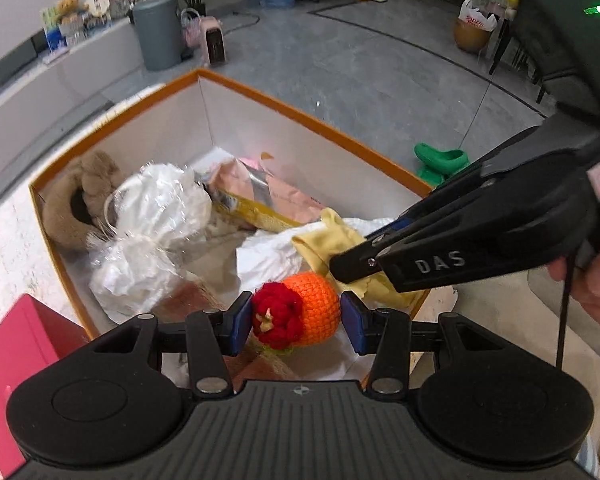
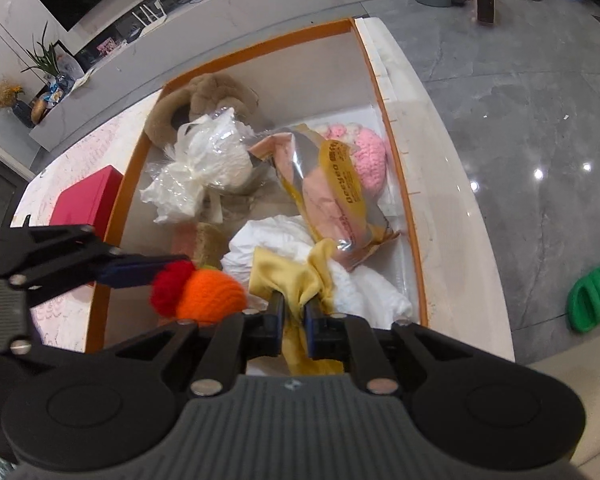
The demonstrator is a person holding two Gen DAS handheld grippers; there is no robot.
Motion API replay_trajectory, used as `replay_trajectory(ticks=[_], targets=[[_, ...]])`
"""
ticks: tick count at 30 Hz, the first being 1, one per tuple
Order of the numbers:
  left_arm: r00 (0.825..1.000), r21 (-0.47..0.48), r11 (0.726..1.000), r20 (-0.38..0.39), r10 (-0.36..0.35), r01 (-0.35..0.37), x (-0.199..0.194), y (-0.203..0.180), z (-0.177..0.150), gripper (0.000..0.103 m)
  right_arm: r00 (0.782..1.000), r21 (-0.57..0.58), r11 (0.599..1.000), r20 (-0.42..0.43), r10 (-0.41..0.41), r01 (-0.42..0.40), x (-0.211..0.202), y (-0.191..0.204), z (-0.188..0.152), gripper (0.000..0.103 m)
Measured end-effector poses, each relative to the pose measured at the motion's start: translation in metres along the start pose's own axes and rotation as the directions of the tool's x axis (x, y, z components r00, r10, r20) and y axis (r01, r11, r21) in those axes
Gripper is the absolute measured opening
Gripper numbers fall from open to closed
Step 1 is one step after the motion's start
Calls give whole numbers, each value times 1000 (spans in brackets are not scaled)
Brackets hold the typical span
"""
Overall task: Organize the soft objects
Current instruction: 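Open the left tool to drop the ball while the right tool releases the cloth into the box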
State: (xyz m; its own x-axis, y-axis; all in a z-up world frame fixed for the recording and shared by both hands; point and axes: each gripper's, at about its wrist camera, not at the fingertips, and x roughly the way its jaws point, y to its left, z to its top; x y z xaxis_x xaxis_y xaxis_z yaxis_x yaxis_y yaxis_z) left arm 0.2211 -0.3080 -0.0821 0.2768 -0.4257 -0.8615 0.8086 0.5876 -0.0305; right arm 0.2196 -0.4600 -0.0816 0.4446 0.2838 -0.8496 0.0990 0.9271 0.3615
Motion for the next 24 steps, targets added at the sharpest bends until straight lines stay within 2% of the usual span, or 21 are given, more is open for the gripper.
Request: replay_trajectory(ticks=[4,6,7,8,11,18,24], targets=[[1000,-15,1000,-18,1,-2,4,-1,1,55,1000,-30,1000,21,-2,2,-8,2,-2,15],[1000,-15,1000,-14,0,0,3,-2,0,58,999,-41,999,32,2,0,-12,2,-3,23],[1000,-13,1000,-10,-7,7,1,-3,0,63,999,-40,999,39,7,-6,-13,2,-3,31],[1000,-12,1000,-2,-10,10,-1,-3,-1,69,999,-37,999,47,13,-12,-15,2,-4,33],[1000,-9,1000,21,-13,13,-10,-5,-1,74,998,-31,999,64,26,-24,-20,2,-5,36],[997,-21,1000,74,20,-18,-47,-1,-9,75,992,-42,998,120,43,-38,-42,13,-6,47],[984,-61,995,157,83,-74,-99,9,-28,75,981,-89,995,182,63,-47,-66,40,-11,53]])
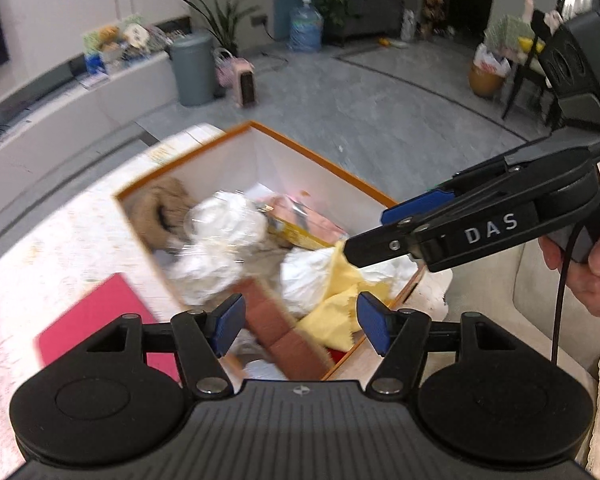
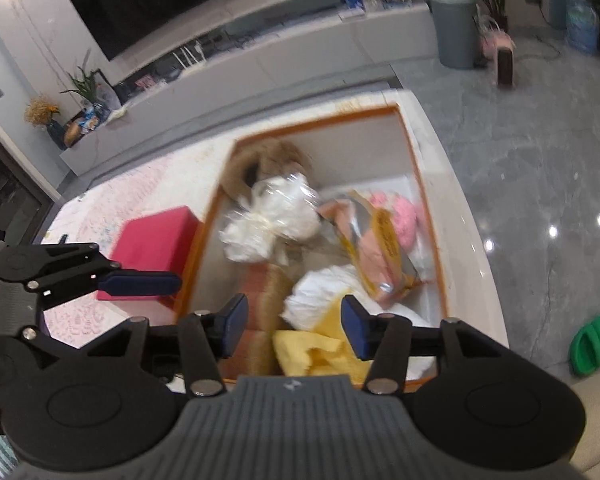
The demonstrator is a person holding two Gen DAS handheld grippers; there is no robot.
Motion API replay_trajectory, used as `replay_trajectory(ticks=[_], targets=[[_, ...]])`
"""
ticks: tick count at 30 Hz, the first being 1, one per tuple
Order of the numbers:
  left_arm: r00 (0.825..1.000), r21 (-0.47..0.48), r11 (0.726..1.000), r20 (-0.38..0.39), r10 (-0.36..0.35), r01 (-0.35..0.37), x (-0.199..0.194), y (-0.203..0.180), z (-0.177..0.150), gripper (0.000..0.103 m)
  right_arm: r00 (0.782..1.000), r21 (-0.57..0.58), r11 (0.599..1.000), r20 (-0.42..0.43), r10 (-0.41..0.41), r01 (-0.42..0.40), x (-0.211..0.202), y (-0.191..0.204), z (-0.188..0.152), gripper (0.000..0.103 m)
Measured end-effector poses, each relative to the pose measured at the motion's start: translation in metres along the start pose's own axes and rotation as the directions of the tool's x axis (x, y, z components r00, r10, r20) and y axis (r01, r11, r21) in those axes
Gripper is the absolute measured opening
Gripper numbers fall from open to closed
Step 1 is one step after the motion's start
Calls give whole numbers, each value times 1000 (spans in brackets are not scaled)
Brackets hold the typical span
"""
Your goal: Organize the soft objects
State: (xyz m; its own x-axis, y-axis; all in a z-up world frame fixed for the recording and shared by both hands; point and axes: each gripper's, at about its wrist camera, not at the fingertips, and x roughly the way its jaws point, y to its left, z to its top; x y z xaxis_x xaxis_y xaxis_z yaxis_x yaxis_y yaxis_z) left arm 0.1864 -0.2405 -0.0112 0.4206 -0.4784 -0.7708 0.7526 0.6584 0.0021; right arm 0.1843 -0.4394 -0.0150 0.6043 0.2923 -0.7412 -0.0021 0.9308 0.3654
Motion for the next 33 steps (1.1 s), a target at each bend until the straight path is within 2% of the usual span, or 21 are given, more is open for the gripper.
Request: replay_trajectory(ticks=[6,11,13,15,17,19,22,24,26,27,28,33], targets=[[991,-56,994,98,96,-91,-58,15,-17,75,993,-75,997,117,-4,13,-33,45,-5,56],[963,-121,976,181,201,-181,-108,25,-38,75,971,-160,985,239,-22,62,-64,91,-20,66],[942,-137,964,217,254,-229,-128,24,-46,76,961,-186,981,275,-8,62,-75,106,-26,71],[917,-145,948,251,311,-282,-147,21,-54,80,949,-210,977,313,43,25,-87,120,-35,77],[889,-156,932,284,359,-326,-164,17,-62,86,940,-214,977,337,59,15,-97,133,-43,80],[869,-183,919,304,390,-348,-177,16,-72,88,925,-215,975,377,38,47,-105,146,-54,89],[843,-236,894,308,441,-381,-188,14,-86,88,909,-242,964,416,-1,112,-109,168,-76,94],[809,-269,866,319,493,-421,-193,13,-99,88,899,-238,962,437,-20,137,-109,179,-93,94],[761,-309,825,329,559,-473,-195,10,-112,88,884,-216,965,466,-33,150,-109,188,-110,96],[744,-323,808,327,583,-492,-194,9,-117,88,877,-205,965,478,-46,163,-109,190,-117,97],[735,-336,798,322,597,-501,-195,7,-123,88,872,-199,964,486,-60,177,-108,194,-124,99],[744,-451,770,287,604,-452,-188,11,-152,88,844,-175,958,525,-105,228,-106,211,-163,100]])
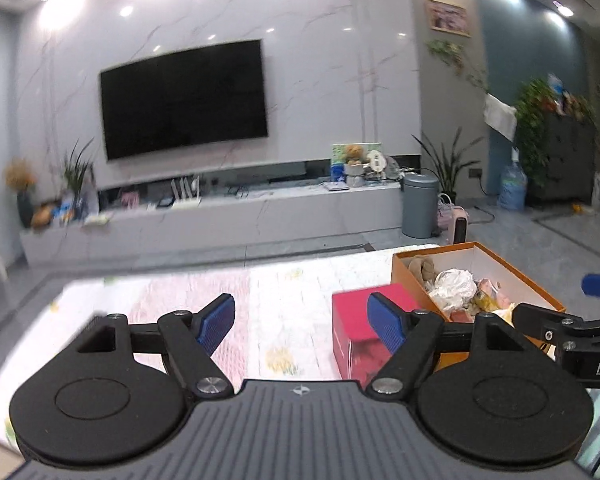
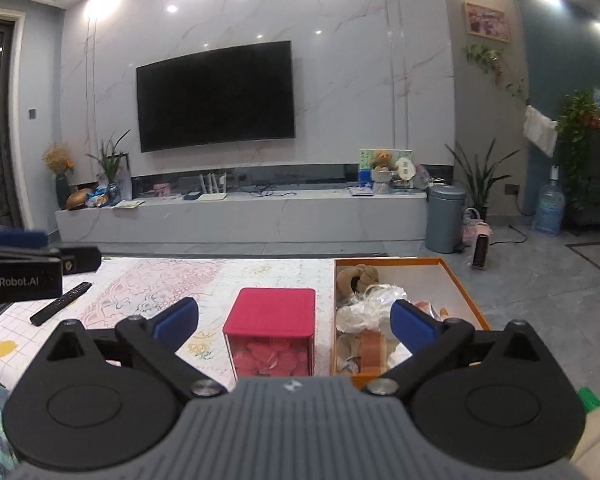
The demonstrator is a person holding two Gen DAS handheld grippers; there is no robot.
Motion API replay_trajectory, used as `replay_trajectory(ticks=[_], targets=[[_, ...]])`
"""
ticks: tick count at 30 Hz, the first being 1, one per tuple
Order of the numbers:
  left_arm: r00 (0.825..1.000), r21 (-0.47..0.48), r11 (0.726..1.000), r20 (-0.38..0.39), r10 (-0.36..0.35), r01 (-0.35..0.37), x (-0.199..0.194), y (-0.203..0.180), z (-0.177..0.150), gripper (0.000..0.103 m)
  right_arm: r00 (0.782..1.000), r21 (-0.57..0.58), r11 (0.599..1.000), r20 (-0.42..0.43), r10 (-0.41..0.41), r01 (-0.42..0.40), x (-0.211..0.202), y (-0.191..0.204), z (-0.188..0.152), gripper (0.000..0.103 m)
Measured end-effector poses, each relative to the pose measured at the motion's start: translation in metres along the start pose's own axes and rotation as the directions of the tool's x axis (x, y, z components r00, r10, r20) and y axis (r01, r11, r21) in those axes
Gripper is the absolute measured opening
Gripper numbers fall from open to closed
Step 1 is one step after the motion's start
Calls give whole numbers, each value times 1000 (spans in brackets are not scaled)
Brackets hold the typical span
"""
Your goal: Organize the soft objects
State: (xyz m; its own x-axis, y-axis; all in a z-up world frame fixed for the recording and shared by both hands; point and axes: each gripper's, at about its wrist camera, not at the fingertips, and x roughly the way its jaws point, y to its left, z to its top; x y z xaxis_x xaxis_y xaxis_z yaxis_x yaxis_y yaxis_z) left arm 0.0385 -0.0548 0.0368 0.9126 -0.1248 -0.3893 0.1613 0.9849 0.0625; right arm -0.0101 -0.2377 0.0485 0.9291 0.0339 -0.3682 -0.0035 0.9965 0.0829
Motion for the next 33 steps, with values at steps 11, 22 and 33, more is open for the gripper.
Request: replay_trajectory(ticks=[11,22,33], targets=[[994,-67,993,-59,96,-100,3,23,-47,89,991,43,993,-89,-104,108,3,15,-45,100],[992,-49,998,-119,32,-38,4,13,-74,89,978,25,988,-147,-146,151,11,20,-67,100],[991,-54,998,-135,26,-34,6,8,-74,89,977,26,988,-152,-148,154,15,16,-67,100]])
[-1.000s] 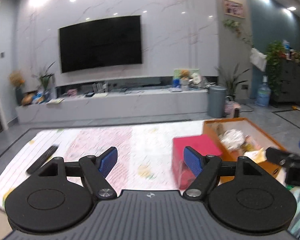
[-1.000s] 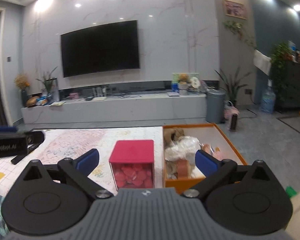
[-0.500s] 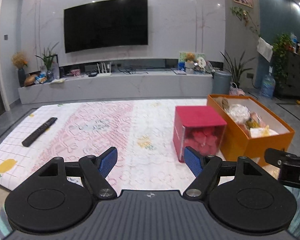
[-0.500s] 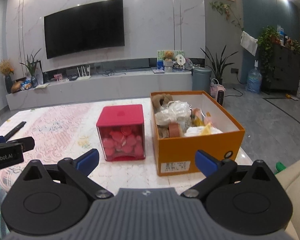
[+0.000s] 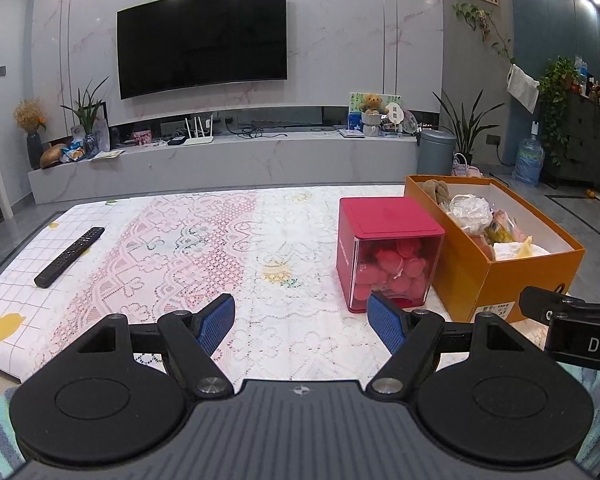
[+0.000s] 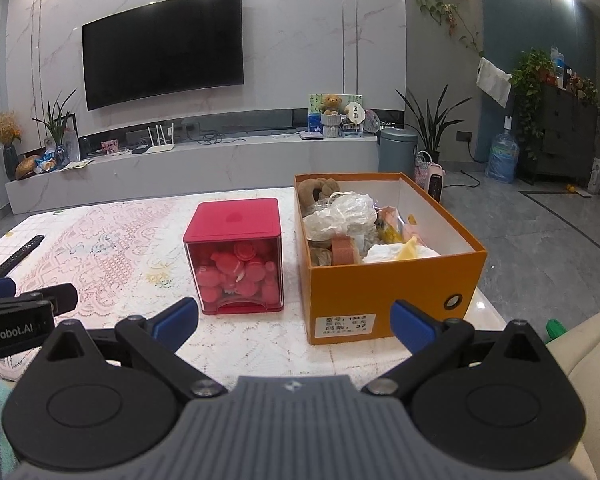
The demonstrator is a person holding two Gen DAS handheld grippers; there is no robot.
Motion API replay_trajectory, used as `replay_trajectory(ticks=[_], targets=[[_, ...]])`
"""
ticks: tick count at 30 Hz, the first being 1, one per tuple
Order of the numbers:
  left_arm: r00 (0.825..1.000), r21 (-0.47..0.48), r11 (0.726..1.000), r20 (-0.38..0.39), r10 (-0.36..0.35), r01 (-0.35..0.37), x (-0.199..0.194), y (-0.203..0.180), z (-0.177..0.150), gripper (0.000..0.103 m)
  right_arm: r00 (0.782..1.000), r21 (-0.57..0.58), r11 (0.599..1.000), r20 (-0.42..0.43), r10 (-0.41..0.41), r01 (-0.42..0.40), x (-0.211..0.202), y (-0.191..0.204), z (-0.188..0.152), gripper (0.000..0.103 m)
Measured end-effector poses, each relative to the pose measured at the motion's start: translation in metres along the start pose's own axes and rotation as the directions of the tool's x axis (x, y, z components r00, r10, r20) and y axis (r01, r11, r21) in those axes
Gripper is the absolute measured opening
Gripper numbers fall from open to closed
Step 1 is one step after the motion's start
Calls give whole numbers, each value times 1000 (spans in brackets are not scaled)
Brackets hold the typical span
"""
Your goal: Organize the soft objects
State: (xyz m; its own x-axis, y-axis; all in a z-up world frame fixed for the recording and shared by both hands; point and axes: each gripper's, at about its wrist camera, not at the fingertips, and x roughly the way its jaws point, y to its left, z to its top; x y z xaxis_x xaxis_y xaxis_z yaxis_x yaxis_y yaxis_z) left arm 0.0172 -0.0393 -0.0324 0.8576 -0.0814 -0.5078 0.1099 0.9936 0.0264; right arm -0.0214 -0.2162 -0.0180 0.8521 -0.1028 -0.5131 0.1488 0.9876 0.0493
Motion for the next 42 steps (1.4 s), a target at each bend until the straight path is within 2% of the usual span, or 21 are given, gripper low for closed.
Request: replay_trajectory(ticks=[42], targets=[[1000,-1,1000,-9,-15,15,-3,-1,4,89,1000,-5,1000,-8,-4,4,6,3,-1,100]])
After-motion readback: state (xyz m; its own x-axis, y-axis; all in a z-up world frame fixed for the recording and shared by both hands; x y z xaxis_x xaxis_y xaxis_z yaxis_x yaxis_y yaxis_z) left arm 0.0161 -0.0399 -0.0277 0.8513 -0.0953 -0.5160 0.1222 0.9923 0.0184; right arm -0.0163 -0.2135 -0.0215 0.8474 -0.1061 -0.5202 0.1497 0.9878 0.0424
